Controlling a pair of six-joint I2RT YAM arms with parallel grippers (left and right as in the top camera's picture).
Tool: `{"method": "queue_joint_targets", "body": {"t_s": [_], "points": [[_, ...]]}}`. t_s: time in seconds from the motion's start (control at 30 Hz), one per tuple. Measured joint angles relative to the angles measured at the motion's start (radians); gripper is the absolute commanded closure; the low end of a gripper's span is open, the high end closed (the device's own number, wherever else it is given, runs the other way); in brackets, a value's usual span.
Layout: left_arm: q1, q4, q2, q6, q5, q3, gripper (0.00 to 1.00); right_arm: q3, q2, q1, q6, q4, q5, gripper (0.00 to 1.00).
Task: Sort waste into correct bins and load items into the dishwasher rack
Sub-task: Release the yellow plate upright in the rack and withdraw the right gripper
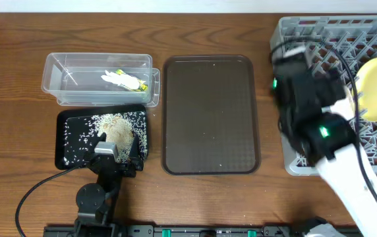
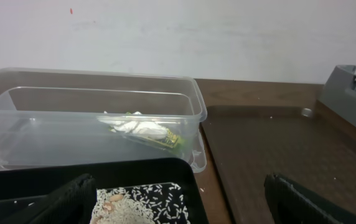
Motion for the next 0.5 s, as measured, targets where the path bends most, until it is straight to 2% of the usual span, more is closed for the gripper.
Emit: {"method": "queue_joint_targets", "body": {"t_s": [0.13,0.27,0.37,0.5], "points": [[0.000,0.000,0.000,0.000,0.000,0.000,0.11,0.000,-0.104,0.073,0.192,-0.084,-0.307,0.01],[0.000,0.000,0.000,0.000,0.000,0.000,0.12,0.000,-0.152,0.085,0.367,-0.089,-0.611,0.01],[0.000,0.000,0.000,0.000,0.000,0.000,0.12,0.000,-0.162,0.085,0.509,-0.067,-0.792,0.01],[0.000,0.000,0.000,0.000,0.000,0.000,0.11,0.000,-0.162,0.085,0.618,-0.125,-0.941,0.01]]}}
